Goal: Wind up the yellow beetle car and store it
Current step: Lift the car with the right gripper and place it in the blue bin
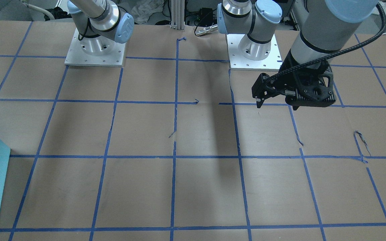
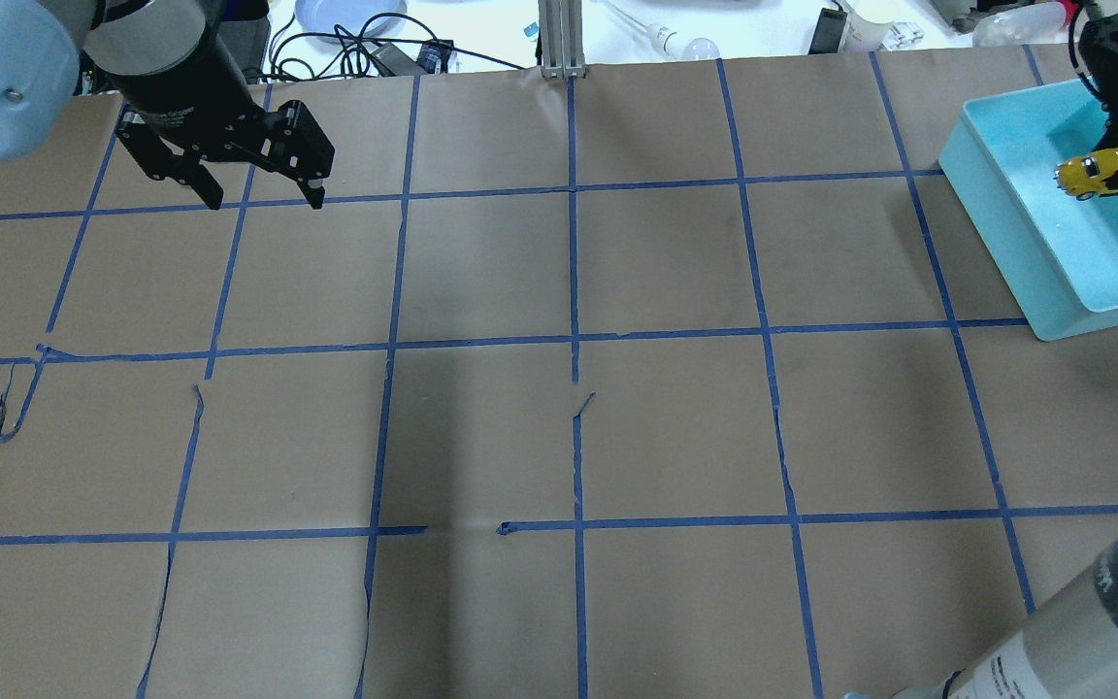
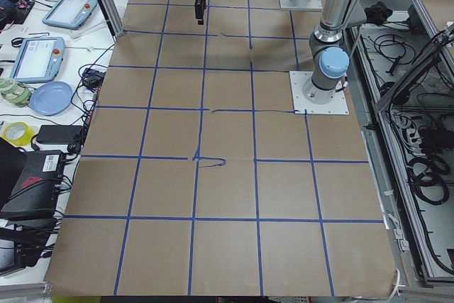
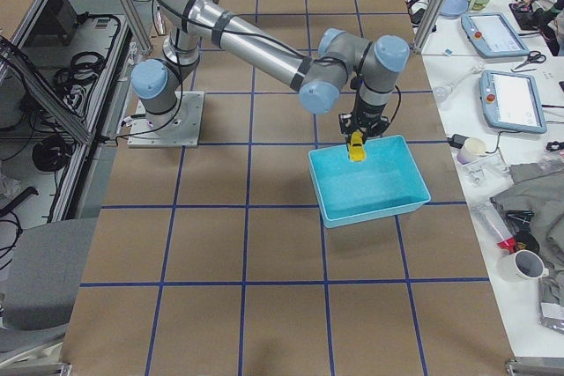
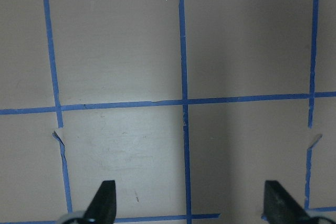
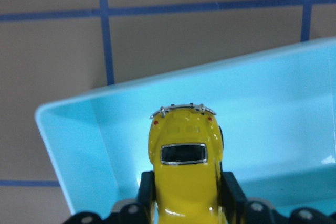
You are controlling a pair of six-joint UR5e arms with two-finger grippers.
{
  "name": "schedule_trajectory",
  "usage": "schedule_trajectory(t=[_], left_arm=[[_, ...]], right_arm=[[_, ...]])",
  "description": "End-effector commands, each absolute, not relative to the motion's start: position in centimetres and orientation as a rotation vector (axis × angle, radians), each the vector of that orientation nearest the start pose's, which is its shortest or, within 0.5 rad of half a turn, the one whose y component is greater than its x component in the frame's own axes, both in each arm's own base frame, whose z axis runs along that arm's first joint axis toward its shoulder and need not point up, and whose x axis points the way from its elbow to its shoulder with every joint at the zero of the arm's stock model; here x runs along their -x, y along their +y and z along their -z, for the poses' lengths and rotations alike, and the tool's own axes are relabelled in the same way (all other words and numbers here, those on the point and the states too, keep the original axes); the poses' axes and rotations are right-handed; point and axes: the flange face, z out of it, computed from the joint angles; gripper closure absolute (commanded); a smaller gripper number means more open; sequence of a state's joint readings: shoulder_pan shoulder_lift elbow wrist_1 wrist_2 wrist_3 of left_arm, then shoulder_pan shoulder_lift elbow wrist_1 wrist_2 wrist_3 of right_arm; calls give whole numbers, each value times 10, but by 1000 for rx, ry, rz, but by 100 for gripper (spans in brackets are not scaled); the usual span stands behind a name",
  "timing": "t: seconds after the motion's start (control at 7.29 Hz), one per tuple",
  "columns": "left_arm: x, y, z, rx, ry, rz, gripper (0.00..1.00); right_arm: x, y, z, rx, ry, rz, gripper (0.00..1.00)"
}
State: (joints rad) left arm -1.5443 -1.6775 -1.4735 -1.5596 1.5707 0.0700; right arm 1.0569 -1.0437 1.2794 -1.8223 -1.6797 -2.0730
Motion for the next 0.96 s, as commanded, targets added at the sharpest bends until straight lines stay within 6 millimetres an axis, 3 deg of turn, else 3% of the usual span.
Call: schedule_trajectory(t=[0.0,0.27,0.41,0.55,0.69,0.82], left_arm=[[119,-540,-482,-67,3139,2,0],[120,-540,-482,-70,3139,2,0],[120,-540,-482,-70,3139,2,0],[120,-540,-482,-70,3139,2,0],[120,-540,-482,-72,3139,2,0],[120,-540,-482,-70,3139,2,0]], right_arm=[[281,-693,-271,2334,2192,-96,100],[280,-694,-242,2354,2109,-78,100],[280,-693,-233,2372,2069,-84,90],[277,-690,-228,2398,2018,-82,68],[277,-689,-226,2397,2016,-80,15],[277,-690,-244,2405,2052,-76,8]])
